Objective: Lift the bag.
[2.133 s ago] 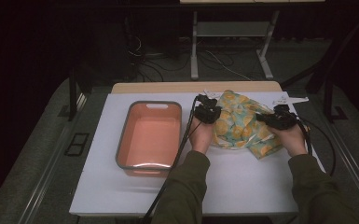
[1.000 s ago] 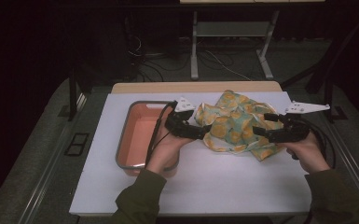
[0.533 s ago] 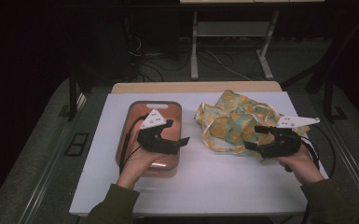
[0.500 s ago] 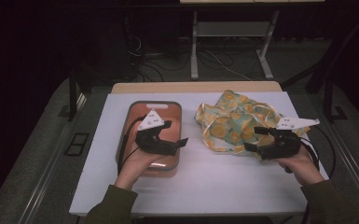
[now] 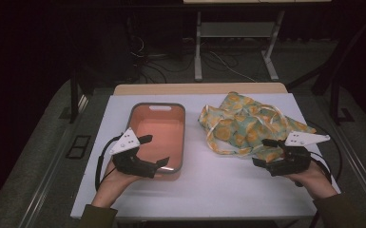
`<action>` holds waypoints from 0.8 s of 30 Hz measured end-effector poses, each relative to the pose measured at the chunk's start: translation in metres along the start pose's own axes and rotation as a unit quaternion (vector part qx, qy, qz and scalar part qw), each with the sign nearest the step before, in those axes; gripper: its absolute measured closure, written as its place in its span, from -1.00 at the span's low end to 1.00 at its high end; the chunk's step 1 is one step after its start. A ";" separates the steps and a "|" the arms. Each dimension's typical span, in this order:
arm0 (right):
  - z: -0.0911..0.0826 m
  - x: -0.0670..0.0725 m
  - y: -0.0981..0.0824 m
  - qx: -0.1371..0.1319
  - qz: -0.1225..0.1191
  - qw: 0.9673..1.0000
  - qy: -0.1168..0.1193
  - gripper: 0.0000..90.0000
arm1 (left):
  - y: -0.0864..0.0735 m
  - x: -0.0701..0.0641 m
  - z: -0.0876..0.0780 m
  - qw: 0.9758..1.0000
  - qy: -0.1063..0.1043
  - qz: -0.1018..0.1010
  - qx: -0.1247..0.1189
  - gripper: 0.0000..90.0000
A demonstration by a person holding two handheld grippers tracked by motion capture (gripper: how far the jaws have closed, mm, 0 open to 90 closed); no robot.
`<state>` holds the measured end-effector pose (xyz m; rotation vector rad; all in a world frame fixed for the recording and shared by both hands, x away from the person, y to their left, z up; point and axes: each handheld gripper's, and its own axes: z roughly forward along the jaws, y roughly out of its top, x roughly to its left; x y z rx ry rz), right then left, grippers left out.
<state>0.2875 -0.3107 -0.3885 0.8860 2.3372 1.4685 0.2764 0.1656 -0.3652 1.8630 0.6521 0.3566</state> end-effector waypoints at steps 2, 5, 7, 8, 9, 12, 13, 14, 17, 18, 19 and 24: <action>-0.004 -0.002 -0.001 -0.002 0.001 1.000 -0.003 -0.67 | -0.003 0.001 -0.004 1.000 -0.006 -0.007 -0.004 -0.91; -0.008 -0.004 -0.003 -0.003 0.004 1.000 -0.006 -0.67 | -0.008 0.001 -0.008 1.000 -0.004 0.000 -0.003 -0.92; -0.009 -0.006 -0.005 -0.005 0.006 1.000 -0.007 -0.67 | -0.012 0.002 -0.009 1.000 -0.006 0.001 -0.002 -0.94; -0.009 -0.007 -0.005 -0.004 0.008 1.000 -0.008 -0.67 | -0.014 0.004 -0.010 1.000 -0.005 0.002 -0.001 -0.95; -0.009 -0.007 -0.005 -0.004 0.009 1.000 -0.008 -0.67 | -0.016 0.005 -0.011 1.000 -0.002 0.002 0.000 -0.96; -0.008 -0.007 -0.005 -0.003 0.008 1.000 -0.007 -0.67 | -0.020 0.009 -0.014 1.000 0.000 0.001 0.003 -0.98; -0.008 -0.007 -0.006 -0.002 0.009 1.000 -0.006 -0.67 | -0.020 0.011 -0.014 1.000 0.002 -0.002 0.002 -0.98; -0.007 -0.007 -0.006 -0.001 0.008 1.000 -0.007 -0.67 | -0.021 0.012 -0.015 1.000 0.001 -0.005 -0.001 -0.98; -0.007 -0.006 -0.006 -0.002 0.007 1.000 -0.005 -0.67 | -0.023 0.015 -0.016 1.000 -0.002 -0.012 -0.006 -0.98; -0.007 -0.006 -0.005 -0.002 0.008 1.000 -0.005 -0.67 | -0.023 0.015 -0.016 1.000 -0.003 -0.013 -0.006 -0.98; -0.007 -0.006 -0.005 -0.002 0.008 1.000 -0.004 -0.67 | -0.023 0.015 -0.016 1.000 -0.002 -0.013 -0.006 -0.98; -0.007 -0.006 -0.006 -0.001 0.007 1.000 0.000 -0.67 | -0.023 0.016 -0.017 1.000 -0.004 -0.014 -0.007 -0.98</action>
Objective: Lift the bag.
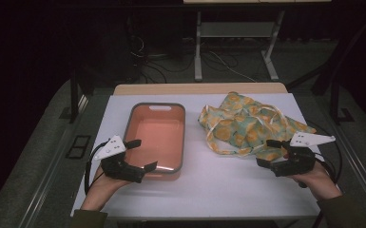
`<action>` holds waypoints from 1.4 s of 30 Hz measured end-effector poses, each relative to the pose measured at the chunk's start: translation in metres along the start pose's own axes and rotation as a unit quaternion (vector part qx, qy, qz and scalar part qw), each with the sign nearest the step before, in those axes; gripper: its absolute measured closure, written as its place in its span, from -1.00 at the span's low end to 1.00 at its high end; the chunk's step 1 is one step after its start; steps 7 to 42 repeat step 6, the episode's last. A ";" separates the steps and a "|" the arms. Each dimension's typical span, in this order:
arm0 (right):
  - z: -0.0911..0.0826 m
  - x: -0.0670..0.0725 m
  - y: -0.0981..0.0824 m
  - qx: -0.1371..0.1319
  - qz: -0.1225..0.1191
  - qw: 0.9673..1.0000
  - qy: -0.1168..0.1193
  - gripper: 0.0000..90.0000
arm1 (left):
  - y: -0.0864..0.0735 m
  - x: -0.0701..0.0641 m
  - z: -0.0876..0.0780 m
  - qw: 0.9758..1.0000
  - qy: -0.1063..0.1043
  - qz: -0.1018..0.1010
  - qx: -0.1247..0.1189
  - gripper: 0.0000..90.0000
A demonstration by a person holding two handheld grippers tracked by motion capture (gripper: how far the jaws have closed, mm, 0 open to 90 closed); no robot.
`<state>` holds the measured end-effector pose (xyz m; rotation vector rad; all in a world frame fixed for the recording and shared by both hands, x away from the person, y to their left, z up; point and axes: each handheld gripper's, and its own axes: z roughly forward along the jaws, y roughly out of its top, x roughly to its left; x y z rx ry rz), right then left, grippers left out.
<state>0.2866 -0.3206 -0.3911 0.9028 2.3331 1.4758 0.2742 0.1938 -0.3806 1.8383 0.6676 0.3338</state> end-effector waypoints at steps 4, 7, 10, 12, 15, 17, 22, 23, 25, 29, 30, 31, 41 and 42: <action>0.000 0.000 0.000 -0.001 0.000 1.000 0.002 -0.67 | 0.001 -0.001 0.000 1.000 -0.002 -0.001 -0.001 -0.98; 0.000 0.001 0.000 -0.002 0.000 1.000 0.002 -0.67 | 0.001 -0.001 0.001 1.000 -0.003 0.000 -0.002 -0.98; 0.000 0.001 0.000 -0.002 0.000 1.000 0.002 -0.67 | 0.001 -0.001 0.001 1.000 -0.003 0.000 -0.002 -0.98; 0.000 0.001 0.000 -0.002 0.000 1.000 0.002 -0.67 | 0.001 -0.001 0.001 1.000 -0.003 0.000 -0.002 -0.98; 0.000 0.001 0.000 -0.002 0.000 1.000 0.002 -0.67 | 0.001 -0.001 0.001 1.000 -0.003 0.000 -0.002 -0.98; 0.000 0.001 0.000 -0.002 0.000 1.000 0.002 -0.67 | 0.001 -0.001 0.001 1.000 -0.003 0.000 -0.002 -0.98; 0.000 0.001 0.000 -0.002 0.000 1.000 0.002 -0.67 | 0.001 -0.001 0.001 1.000 -0.003 0.000 -0.002 -0.98; 0.000 0.001 0.000 -0.002 0.000 1.000 0.002 -0.67 | 0.001 -0.001 0.001 1.000 -0.003 0.000 -0.002 -0.98; 0.000 0.001 0.000 -0.002 0.000 1.000 0.002 -0.67 | 0.001 -0.001 0.001 1.000 -0.003 0.000 -0.002 -0.98; 0.000 0.001 0.000 -0.002 0.000 1.000 0.002 -0.67 | 0.001 -0.001 0.001 1.000 -0.003 0.000 -0.002 -0.98; 0.000 0.001 0.000 -0.002 0.000 1.000 0.002 -0.67 | 0.001 -0.001 0.001 1.000 -0.003 0.000 -0.002 -0.98; 0.000 0.001 0.000 -0.002 0.000 1.000 0.002 -0.67 | 0.001 -0.001 0.001 1.000 -0.003 0.000 -0.002 -0.98; 0.000 0.001 0.000 -0.002 0.000 1.000 0.002 -0.67 | 0.001 -0.001 0.001 1.000 -0.003 0.000 -0.002 -0.98; 0.000 0.001 0.000 -0.002 0.000 1.000 0.002 -0.67 | 0.001 -0.001 0.001 1.000 -0.003 0.000 -0.002 -0.98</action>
